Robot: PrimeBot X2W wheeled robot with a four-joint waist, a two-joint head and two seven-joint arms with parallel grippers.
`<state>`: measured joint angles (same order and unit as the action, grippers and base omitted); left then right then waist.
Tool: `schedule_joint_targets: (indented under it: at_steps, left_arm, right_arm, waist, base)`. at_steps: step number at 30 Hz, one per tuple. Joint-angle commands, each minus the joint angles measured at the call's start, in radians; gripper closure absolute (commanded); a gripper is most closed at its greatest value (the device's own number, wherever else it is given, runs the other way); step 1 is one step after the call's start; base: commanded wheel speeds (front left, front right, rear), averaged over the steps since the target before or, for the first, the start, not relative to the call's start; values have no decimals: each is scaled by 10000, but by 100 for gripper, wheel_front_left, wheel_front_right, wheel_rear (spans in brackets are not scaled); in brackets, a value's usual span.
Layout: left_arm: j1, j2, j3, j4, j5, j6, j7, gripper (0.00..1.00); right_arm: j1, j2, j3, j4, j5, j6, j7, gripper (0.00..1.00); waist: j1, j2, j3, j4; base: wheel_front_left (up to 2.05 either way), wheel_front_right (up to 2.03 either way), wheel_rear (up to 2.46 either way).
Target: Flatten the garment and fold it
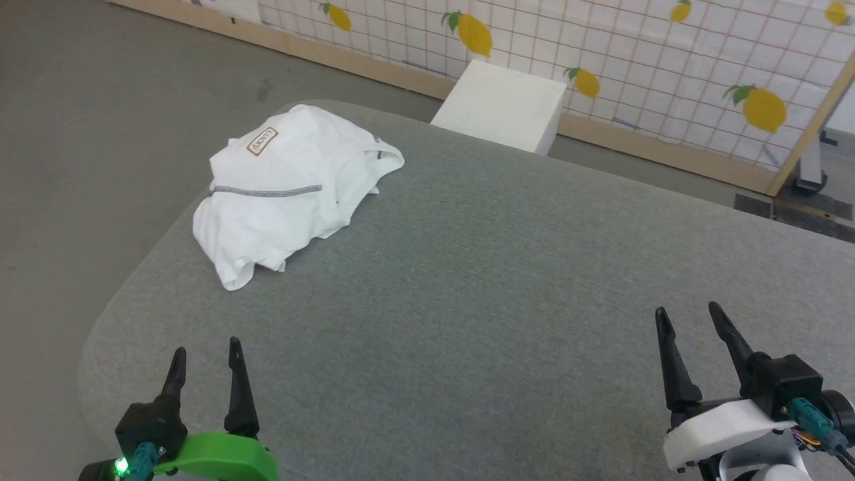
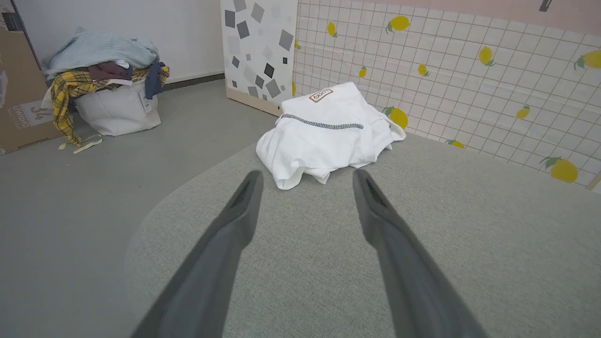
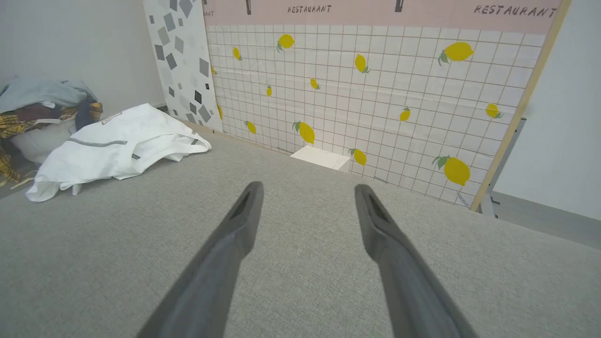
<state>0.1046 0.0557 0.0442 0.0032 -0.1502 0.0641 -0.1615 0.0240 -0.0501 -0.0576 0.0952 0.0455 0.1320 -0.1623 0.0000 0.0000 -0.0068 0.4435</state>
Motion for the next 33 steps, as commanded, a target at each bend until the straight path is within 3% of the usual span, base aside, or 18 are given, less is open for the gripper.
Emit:
schedule_joint_targets:
  at_steps: [1,33]
  left_arm:
    - [111,-37,-26,44,-66,91,-128,0]
    - [495,-50,-44,-39,-726,589,-784,0]
  right_arm:
    - [66,-1,15,75,76,-9,-115,0]
    - [87,-1,-20,599,224,-12,-775,0]
  waist:
    - [0,0,-22,242]
    - [0,0,-82,1782]
  base:
    - [-13,-13,-13]
    - [-2,-2,-2]
